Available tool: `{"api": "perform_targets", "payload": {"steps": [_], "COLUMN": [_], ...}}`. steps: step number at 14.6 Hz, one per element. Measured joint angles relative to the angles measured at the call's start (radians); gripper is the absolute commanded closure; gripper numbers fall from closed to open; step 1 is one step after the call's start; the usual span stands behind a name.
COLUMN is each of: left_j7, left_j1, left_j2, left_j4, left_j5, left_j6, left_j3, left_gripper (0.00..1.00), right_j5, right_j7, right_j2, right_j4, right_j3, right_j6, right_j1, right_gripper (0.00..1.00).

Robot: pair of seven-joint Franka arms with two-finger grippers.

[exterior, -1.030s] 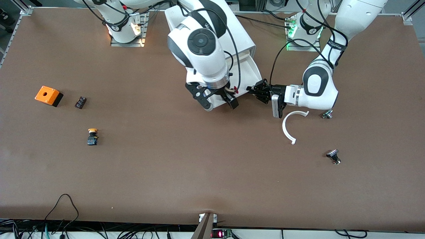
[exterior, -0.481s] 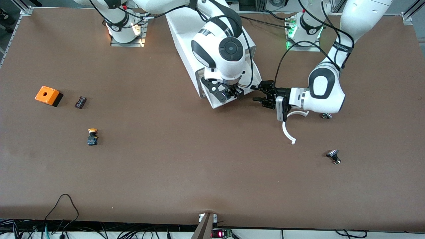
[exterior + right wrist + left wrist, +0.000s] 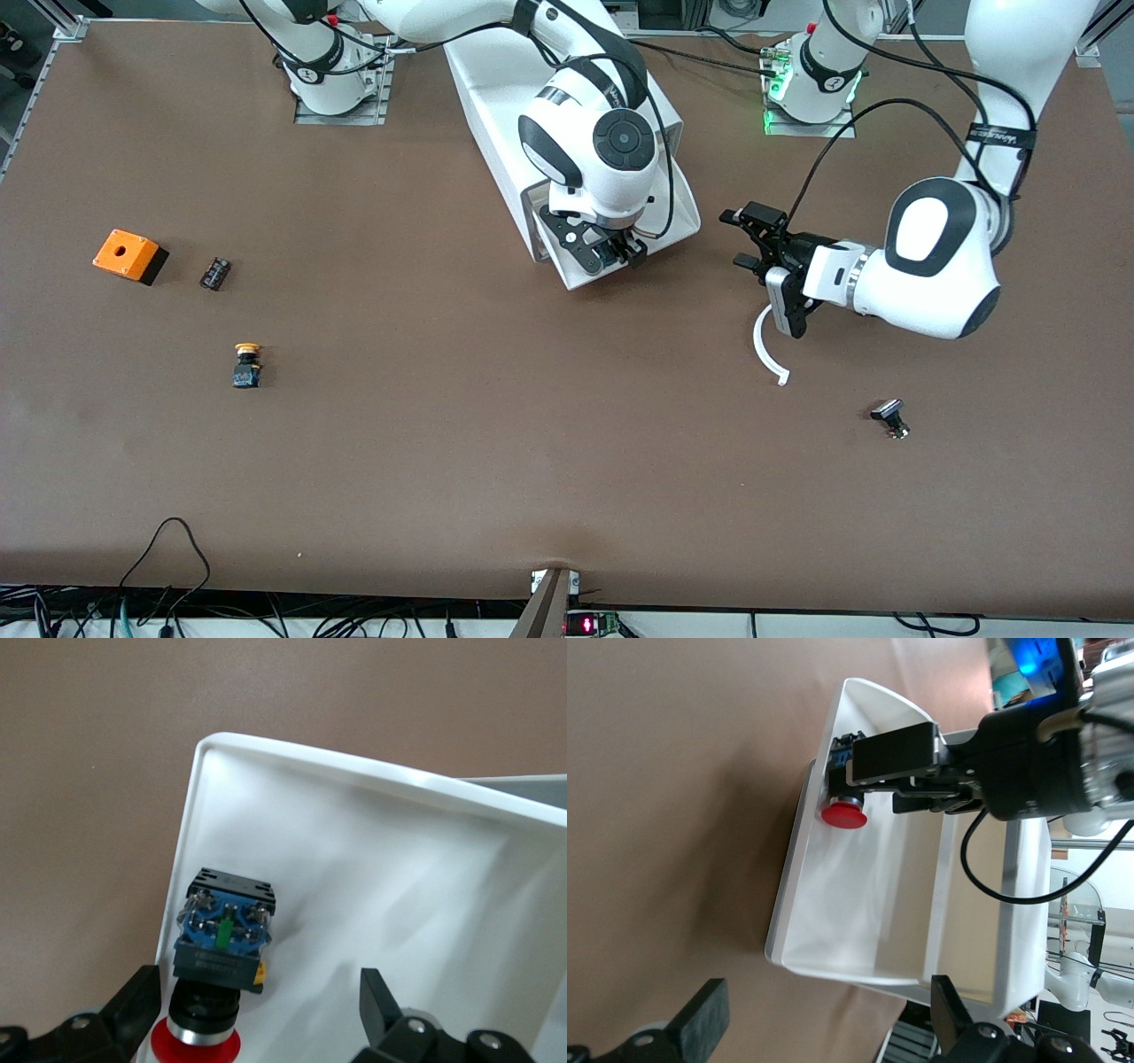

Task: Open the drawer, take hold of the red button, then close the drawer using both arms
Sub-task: 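Lift the red button with the right gripper while the left gripper releases the handle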

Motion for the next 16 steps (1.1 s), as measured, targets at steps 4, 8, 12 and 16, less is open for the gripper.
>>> {"api": "perform_targets", "payload": {"steps": [4, 8, 12, 16], "left_j7": [-0.201, -0.414, -0.632, -0.714], "left_j1": [-0.003, -0.004, -0.011, -0.012], "left_j2": [0.0, -0.011, -0.082, -0.11], "left_j4": [0.111, 0.189, 0.27, 0.373], "left_j5": [0.08, 0.133, 0.277, 0.443], "left_j6": [-0.107, -0.183, -0.212, -0.219], "left_j3": [-0.001, -0.005, -0.018, -0.021], "left_gripper": [0.0, 0.0, 0.0, 0.0], "right_j5": [-0.001, -0.001, -0.001, -0.001], "right_j7": [0.003, 0.003, 0.003, 0.002], "right_j2": [0.0, 0.0, -0.002, -0.026], "right_j4": [-0.007, -0.007, -0.006, -0.002], "right_j3": [-0.001, -0.001, -0.001, -0.014], "right_j6": [0.018, 0.021, 0.022, 0.008], "right_j1": [0.002, 0.003, 0.004, 0.002], "right_gripper": [0.17, 0.85, 1.0, 1.0]}}
